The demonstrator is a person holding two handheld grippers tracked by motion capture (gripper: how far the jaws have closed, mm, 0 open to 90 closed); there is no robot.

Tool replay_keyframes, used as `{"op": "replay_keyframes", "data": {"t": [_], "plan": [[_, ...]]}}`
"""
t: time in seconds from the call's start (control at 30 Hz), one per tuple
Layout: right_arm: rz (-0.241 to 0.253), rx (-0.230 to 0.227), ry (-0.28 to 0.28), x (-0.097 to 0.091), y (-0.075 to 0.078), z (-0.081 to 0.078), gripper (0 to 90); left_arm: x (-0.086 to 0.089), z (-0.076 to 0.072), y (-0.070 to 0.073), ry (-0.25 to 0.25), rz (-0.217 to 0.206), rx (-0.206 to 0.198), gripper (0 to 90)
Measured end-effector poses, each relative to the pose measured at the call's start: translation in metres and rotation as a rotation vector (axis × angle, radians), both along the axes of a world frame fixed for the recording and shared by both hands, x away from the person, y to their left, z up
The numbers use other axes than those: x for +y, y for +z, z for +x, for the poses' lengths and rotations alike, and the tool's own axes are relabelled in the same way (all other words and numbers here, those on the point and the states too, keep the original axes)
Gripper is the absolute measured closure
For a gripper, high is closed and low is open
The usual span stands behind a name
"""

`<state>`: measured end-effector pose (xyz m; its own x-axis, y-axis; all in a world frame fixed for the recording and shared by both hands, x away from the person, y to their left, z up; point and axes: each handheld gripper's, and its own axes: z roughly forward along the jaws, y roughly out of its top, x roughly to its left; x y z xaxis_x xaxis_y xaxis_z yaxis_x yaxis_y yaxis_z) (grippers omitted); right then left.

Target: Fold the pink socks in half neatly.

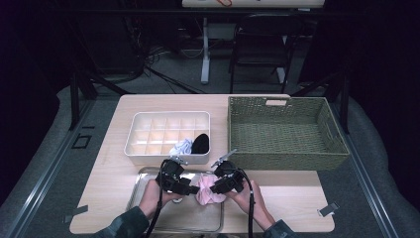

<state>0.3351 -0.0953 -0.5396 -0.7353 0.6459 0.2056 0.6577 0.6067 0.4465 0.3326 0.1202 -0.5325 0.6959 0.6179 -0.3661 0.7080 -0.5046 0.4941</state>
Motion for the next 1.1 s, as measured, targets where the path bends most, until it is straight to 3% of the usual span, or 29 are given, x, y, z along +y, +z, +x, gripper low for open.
{"op": "replay_keyframes", "data": {"t": [0.2,0.27,0.37,0.5,0.63,0.77,0.83,0.9,1.1], "plan": [[0.039,0.001,0.024,0.009,0.002,-0.006,54.6,0.001,0.0,0.0,-0.011,-0.02,0.03,41.7],[0.029,0.008,0.038,0.01,0.0,-0.005,49.3,-0.001,-0.001,0.0,-0.02,-0.02,0.038,41.2],[0.009,0.014,0.039,0.013,-0.003,-0.005,49.0,-0.002,-0.003,0.0,-0.029,-0.022,0.037,40.3],[-0.035,-0.013,0.03,0.013,-0.006,-0.005,67.2,-0.004,-0.003,-0.001,-0.024,-0.016,0.036,41.6],[-0.011,0.006,0.029,0.011,-0.007,-0.004,78.1,-0.005,0.0,-0.009,-0.016,-0.012,0.06,47.2],[-0.004,0.017,0.042,0.009,-0.006,-0.004,79.8,-0.005,0.003,-0.017,-0.01,-0.011,0.08,53.9],[0.022,0.03,0.04,0.008,-0.005,-0.004,79.4,-0.006,0.004,-0.02,-0.013,-0.022,0.091,56.5],[0.026,0.036,0.039,0.006,-0.003,-0.004,81.1,-0.007,0.003,-0.021,-0.014,-0.019,0.085,62.0],[0.044,0.033,0.033,0.002,0.002,-0.005,84.9,-0.012,0.001,-0.021,-0.021,0.011,0.066,66.7]]}}
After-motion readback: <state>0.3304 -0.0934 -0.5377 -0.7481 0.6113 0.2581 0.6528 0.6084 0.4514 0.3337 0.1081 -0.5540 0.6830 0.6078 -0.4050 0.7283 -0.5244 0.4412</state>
